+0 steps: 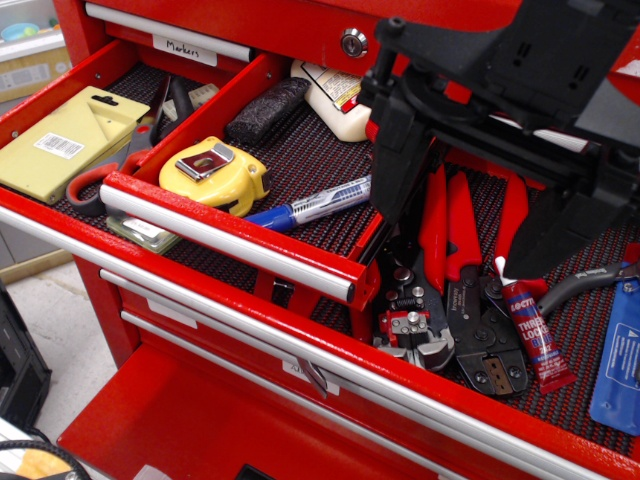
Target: Pick up glue and put into drawer
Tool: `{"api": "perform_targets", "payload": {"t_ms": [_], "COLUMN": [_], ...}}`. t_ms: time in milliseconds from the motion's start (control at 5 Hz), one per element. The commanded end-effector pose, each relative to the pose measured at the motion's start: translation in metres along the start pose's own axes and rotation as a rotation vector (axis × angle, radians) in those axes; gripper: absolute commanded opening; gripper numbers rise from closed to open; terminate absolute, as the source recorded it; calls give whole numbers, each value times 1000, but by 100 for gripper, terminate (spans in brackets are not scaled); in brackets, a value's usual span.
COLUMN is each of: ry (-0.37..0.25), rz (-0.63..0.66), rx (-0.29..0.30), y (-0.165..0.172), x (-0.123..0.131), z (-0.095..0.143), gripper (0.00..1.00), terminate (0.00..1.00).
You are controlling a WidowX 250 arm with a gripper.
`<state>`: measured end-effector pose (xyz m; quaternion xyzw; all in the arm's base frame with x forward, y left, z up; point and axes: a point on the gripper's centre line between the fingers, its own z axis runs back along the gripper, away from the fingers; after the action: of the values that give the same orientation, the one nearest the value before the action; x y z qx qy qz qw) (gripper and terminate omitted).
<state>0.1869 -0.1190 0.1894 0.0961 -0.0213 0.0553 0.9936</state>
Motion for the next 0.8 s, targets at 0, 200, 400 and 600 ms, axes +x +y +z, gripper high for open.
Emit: {"api": "perform_targets", "payload": {"t_ms": [0, 200, 400, 600], "ry": [0, -7, -42, -88], "rz": [0, 254, 517, 726], "rx": [0, 61, 86, 50], "y": [0, -23, -45, -60], "x": [0, 9, 22, 41], "z": [0, -6, -22, -46], "gripper": [100, 100, 100, 100], "terminate": [0, 0, 0, 0]}}
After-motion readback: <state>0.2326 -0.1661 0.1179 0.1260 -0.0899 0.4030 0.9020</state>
